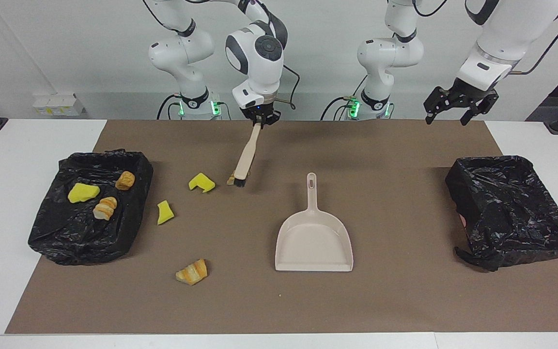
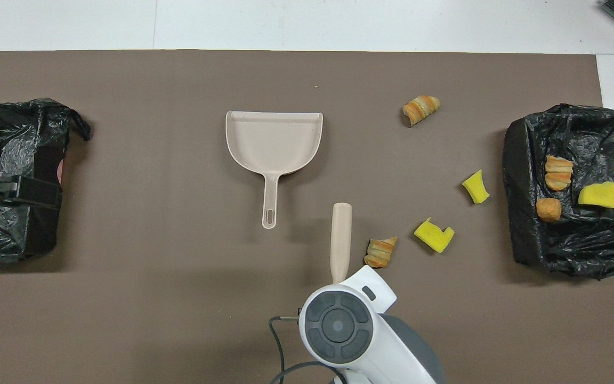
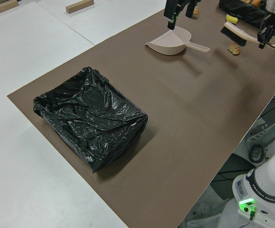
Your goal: Sweep and dump trash in bin
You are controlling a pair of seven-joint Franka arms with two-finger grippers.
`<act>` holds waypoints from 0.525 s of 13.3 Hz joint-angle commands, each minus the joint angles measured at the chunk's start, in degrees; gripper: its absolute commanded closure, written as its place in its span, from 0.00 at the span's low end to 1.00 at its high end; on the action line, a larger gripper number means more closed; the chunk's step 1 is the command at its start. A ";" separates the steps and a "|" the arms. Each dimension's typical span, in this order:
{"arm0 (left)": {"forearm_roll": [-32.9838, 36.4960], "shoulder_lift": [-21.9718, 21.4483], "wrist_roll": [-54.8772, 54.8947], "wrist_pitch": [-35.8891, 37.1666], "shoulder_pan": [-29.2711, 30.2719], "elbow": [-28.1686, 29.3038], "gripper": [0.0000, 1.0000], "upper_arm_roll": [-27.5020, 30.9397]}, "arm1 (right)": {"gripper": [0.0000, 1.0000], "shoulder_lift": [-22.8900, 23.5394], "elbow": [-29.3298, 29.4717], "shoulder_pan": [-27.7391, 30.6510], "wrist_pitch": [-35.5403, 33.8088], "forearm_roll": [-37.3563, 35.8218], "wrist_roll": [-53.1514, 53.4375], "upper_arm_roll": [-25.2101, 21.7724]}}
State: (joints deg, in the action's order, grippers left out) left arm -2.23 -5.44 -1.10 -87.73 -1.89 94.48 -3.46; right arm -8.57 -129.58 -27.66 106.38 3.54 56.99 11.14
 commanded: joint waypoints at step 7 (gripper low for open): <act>-2.96 11.83 -12.16 -22.46 -16.46 1.50 0.00 -0.94 | 1.00 0.65 -2.61 16.73 1.46 -14.33 -14.15 0.37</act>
State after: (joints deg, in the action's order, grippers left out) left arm -4.71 1.72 -10.44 -106.19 -14.49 96.50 -5.33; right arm -8.81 -132.02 -15.33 106.58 -8.30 49.37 10.95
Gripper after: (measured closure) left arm 0.000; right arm 0.740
